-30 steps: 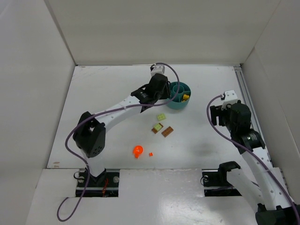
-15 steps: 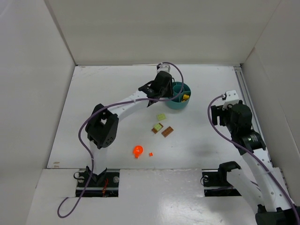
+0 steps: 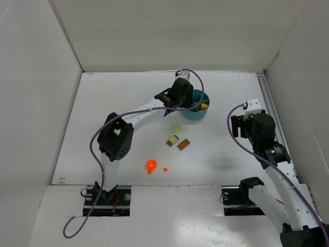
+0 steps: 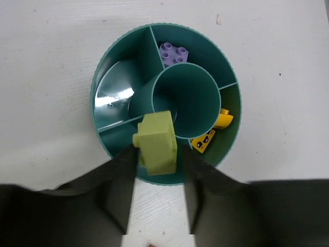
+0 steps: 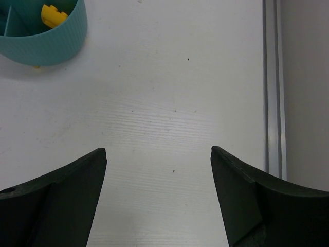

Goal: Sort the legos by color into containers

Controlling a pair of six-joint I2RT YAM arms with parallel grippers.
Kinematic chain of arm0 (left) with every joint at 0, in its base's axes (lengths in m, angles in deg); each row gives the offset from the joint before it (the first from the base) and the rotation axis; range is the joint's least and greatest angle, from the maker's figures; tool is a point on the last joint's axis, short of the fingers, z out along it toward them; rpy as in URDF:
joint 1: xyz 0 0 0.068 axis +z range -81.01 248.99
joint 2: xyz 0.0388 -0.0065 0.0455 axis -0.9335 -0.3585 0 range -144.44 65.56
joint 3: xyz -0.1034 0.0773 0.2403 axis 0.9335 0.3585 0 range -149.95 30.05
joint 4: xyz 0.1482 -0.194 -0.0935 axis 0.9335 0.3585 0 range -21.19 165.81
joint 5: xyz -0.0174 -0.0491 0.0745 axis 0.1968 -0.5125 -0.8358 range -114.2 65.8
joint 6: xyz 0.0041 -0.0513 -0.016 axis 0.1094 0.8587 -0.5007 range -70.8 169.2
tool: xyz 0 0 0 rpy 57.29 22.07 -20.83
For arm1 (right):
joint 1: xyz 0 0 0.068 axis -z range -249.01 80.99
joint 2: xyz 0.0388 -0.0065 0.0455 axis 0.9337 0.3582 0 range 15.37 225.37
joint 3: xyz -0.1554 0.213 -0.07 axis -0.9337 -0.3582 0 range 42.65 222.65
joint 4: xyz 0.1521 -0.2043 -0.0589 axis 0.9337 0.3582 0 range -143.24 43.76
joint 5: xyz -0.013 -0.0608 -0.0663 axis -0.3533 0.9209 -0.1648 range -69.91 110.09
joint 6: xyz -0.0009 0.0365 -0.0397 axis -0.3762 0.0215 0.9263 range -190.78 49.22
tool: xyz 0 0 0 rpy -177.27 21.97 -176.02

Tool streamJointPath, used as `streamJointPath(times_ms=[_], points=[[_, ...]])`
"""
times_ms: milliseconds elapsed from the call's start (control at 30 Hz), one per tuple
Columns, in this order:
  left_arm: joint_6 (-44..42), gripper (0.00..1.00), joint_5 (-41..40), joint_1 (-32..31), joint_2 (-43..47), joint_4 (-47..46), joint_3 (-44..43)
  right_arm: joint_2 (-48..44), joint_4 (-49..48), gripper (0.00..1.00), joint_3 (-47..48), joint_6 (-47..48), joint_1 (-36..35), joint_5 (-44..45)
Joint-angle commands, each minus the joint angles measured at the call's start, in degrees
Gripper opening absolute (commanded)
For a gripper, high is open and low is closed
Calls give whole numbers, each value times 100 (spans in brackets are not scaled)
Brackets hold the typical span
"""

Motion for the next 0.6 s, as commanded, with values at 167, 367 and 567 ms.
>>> streamJointPath(times_ms=[167, 367, 567], points=[[-138, 54, 59, 18, 48, 88, -268, -46, -190, 87, 89, -56, 37, 100], [-199, 54, 112, 18, 171, 36, -216, -151, -190, 87, 89, -56, 37, -14], [-199, 64, -123, 18, 1162, -26, 494, -73, -796, 84, -165, 638, 37, -1732]])
